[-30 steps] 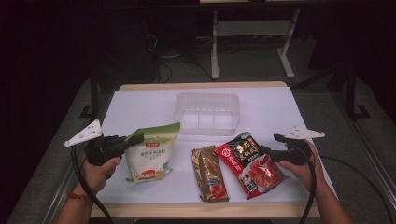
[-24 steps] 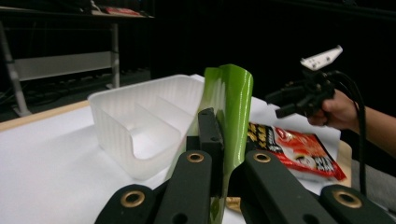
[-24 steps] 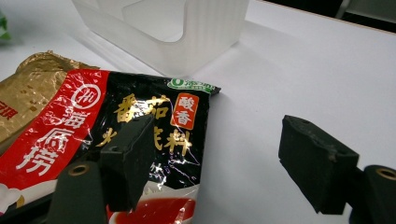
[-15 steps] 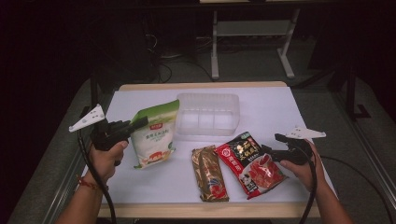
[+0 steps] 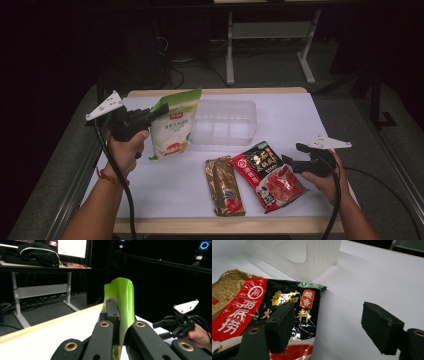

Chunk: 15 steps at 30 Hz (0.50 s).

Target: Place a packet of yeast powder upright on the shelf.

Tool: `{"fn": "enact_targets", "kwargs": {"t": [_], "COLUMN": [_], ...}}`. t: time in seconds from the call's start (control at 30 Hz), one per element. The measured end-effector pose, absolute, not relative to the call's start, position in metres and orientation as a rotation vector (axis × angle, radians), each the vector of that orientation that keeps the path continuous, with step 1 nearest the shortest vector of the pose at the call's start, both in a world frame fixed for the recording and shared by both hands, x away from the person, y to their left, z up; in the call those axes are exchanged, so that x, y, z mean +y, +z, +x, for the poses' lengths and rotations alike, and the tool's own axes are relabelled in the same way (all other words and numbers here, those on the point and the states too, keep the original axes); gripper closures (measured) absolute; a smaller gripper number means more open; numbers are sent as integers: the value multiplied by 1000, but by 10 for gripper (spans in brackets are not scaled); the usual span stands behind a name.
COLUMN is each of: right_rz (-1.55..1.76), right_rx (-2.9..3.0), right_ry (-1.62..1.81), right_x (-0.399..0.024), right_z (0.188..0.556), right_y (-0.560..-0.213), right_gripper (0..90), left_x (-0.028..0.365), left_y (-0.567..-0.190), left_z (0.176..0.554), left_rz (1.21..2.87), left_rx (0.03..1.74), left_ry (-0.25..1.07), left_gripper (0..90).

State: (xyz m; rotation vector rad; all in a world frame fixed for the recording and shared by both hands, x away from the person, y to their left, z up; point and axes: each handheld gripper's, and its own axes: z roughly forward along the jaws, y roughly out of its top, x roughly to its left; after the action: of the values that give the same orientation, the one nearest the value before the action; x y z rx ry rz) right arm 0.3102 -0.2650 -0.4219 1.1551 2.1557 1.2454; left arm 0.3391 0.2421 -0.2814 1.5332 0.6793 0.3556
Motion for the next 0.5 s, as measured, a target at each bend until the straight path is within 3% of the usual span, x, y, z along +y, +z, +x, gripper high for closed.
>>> {"fn": "enact_targets", "kwargs": {"t": [0.5], "right_rz": [1154], "right_rx": [2159], "right_ry": [1225], "right_x": [-267], "right_z": [309], "right_y": [-423], "right_gripper": [261], "left_x": [198], "left_y": [-278], "left_z": [388], "left_rz": [1510], "left_rx": [722], "left_ry": [372], "left_gripper": [900]}}
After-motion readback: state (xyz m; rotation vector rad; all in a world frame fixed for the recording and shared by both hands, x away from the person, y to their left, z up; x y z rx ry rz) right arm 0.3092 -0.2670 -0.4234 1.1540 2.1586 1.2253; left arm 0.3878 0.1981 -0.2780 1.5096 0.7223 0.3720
